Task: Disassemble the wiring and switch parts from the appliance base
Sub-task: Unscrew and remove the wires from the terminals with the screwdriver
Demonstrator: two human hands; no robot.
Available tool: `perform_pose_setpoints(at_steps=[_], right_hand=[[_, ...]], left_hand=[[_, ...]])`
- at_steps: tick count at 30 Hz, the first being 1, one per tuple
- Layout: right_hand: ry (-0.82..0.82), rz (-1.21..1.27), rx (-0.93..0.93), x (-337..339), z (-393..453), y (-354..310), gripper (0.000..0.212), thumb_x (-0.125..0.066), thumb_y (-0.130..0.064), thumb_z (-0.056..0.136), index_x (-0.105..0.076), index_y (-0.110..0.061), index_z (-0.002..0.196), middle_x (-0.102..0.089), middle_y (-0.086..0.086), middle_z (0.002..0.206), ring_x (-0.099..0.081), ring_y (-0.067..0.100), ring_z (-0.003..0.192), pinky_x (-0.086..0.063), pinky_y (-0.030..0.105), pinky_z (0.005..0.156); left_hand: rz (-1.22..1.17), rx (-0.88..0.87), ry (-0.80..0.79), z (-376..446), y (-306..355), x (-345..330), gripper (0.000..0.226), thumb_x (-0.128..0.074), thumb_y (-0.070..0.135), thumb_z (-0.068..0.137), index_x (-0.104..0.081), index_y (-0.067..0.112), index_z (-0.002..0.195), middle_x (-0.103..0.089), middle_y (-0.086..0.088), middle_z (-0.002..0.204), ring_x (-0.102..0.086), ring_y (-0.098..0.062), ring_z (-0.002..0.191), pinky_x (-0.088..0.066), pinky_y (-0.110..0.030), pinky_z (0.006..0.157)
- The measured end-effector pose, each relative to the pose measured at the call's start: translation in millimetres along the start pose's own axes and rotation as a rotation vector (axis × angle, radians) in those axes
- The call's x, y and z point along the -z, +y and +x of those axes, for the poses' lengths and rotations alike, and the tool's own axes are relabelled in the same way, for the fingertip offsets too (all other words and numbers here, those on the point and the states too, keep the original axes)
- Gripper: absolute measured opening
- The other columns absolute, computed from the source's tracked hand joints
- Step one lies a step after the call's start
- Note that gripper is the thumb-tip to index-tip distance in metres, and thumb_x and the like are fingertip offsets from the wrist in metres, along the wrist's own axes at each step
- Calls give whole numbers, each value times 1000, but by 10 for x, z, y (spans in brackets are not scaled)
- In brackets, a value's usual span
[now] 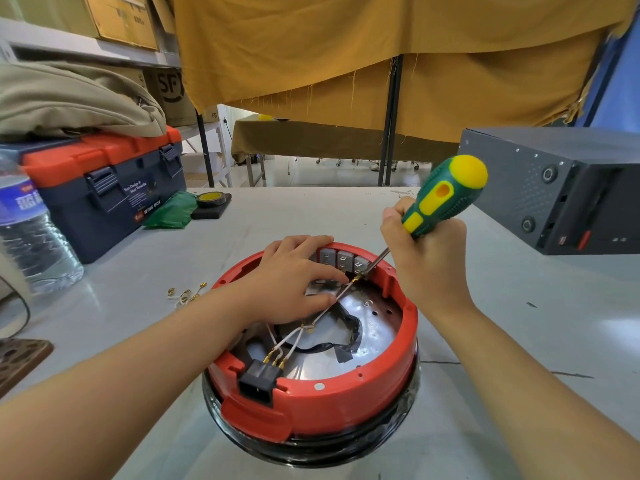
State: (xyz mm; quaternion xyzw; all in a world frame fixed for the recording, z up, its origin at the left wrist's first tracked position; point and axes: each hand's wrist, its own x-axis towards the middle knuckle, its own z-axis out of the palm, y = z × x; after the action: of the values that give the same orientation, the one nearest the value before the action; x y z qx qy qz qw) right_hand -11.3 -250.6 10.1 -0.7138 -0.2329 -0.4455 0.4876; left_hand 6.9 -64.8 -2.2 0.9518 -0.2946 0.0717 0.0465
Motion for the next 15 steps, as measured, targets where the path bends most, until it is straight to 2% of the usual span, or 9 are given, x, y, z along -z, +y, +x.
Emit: perform_pose_setpoints(at_steps=[4,10,12,15], right_hand=[[12,70,-66,13,11,35,44,-51,-14,85,-31,-32,50,-39,-12,40,-40,4,43,-26,10,47],[10,54,-100,-35,-7,-19,40,-51,-18,85,-34,-30,50,-39,-10,41,-41,5,44,-28,9,48],[53,99,-204,-10,19,15,35,-50,-21,83,-39,-18,50,-38,-7,44,-39,7,44,-33,17,48],[88,144,-326,18,53,72,34,-50,-25,82,-41,-3,57,-37,8,51,-38,17,51,-34,31,50]], left_hand=[[12,0,-10,4,-1,-6,37,-49,49,89,-47,54,126,-12,10,155,-11,-21,139,-11,-45,113],[20,5,-20,3,7,1,37,-49,49,89,-47,53,126,-10,9,156,-10,-22,140,-10,-46,113],[14,7,-26,-5,9,2,37,-49,49,89,-47,54,126,-10,9,156,-8,-22,140,-9,-46,113],[12,7,-28,-5,16,8,37,-48,50,89,-46,54,126,-9,9,156,-8,-22,141,-9,-46,113]])
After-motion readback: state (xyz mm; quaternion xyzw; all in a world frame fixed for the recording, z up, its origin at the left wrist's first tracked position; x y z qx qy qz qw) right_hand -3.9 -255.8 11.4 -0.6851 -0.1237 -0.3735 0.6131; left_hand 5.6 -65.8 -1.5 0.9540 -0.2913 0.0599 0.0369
